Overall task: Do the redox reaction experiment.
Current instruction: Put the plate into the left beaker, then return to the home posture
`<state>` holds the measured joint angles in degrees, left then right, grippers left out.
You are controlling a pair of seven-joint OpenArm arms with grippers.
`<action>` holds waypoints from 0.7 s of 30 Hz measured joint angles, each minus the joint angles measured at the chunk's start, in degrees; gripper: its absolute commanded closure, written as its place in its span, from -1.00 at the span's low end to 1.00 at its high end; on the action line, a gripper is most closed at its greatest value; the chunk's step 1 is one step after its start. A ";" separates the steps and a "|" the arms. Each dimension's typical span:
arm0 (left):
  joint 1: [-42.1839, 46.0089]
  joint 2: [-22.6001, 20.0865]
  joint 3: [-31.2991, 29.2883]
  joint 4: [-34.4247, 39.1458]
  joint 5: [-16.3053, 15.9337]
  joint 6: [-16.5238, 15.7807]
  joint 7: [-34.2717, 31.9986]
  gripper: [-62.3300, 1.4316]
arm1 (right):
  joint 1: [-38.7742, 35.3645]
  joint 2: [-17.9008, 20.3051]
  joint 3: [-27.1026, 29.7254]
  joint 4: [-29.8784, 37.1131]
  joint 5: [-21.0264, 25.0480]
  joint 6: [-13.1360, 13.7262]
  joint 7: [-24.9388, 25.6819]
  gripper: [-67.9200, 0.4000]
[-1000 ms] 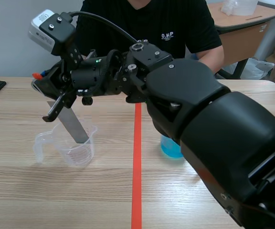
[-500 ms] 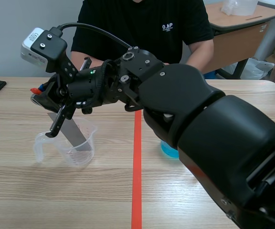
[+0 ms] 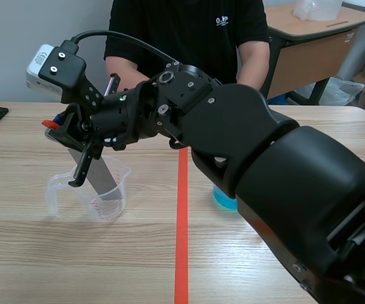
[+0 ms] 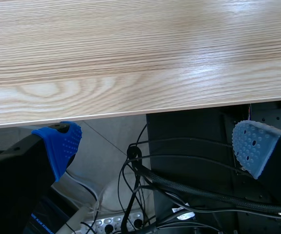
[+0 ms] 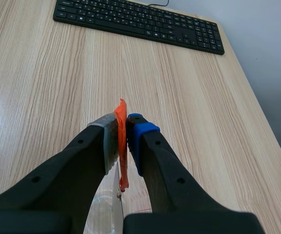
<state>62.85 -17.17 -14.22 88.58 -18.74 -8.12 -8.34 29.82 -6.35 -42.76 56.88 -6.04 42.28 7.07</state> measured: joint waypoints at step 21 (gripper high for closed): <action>0.00 0.00 0.00 0.00 0.00 0.00 0.02 -1.00 | -0.02 0.00 -7.26 0.11 11.10 0.02 8.76 -1.00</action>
<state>62.85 -17.17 -14.22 88.58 -18.74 -8.12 -8.32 29.80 -6.35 -50.02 56.99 5.06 42.30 15.84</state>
